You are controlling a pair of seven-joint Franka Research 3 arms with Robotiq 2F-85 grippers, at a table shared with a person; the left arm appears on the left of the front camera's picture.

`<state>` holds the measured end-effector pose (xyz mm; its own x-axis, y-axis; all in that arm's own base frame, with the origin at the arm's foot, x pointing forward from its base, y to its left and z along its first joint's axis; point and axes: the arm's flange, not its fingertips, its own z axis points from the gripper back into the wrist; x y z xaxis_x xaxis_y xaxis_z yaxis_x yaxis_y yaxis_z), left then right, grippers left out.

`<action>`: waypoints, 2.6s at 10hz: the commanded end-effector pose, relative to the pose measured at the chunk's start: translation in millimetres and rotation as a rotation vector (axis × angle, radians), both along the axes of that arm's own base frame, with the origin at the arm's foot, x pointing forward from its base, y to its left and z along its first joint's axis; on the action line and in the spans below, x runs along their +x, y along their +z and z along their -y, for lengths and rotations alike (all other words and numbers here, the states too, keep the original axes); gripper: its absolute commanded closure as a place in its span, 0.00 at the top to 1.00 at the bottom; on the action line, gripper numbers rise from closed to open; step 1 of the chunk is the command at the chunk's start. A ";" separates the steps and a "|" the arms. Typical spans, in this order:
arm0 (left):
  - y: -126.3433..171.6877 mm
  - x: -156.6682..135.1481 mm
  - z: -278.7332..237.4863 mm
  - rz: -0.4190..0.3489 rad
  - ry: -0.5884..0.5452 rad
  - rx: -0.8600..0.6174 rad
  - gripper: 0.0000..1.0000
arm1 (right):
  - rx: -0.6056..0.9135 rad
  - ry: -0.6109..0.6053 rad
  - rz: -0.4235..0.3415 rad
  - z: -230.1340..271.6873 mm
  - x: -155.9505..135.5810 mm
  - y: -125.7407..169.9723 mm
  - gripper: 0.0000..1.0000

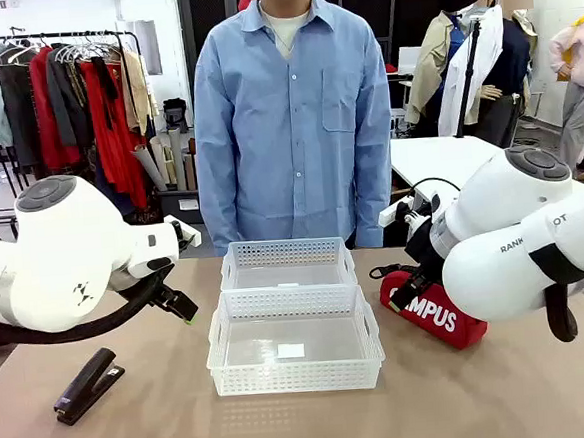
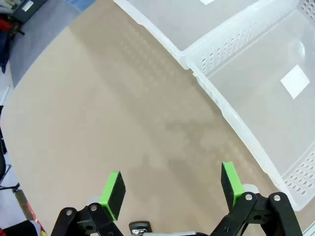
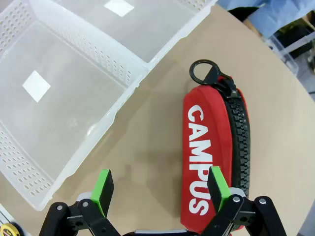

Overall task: Distribute items into two baskets.
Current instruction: Pick up the Pencil pouch that the person points to.

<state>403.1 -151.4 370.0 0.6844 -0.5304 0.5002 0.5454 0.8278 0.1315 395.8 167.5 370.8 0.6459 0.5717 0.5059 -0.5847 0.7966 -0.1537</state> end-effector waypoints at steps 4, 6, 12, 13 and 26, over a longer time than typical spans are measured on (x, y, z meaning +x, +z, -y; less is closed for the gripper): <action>0.1 0.0 0.0 0.000 0.000 0.000 1.00 | 0.000 0.000 0.000 0.0 0.0 0.0 1.00; 0.1 0.0 0.0 0.000 0.000 0.000 1.00 | 0.000 0.000 0.000 0.0 0.0 0.0 1.00; 0.1 0.0 0.0 0.000 0.000 0.000 1.00 | 0.000 0.000 0.000 0.0 0.0 0.0 1.00; 0.1 0.0 0.0 0.000 0.000 0.000 1.00 | 0.000 0.000 0.000 0.0 0.0 0.0 1.00; 156.9 -25.3 -113.8 -0.093 -0.047 -0.172 1.00 | 0.244 0.092 -0.232 116.0 29.8 107.5 1.00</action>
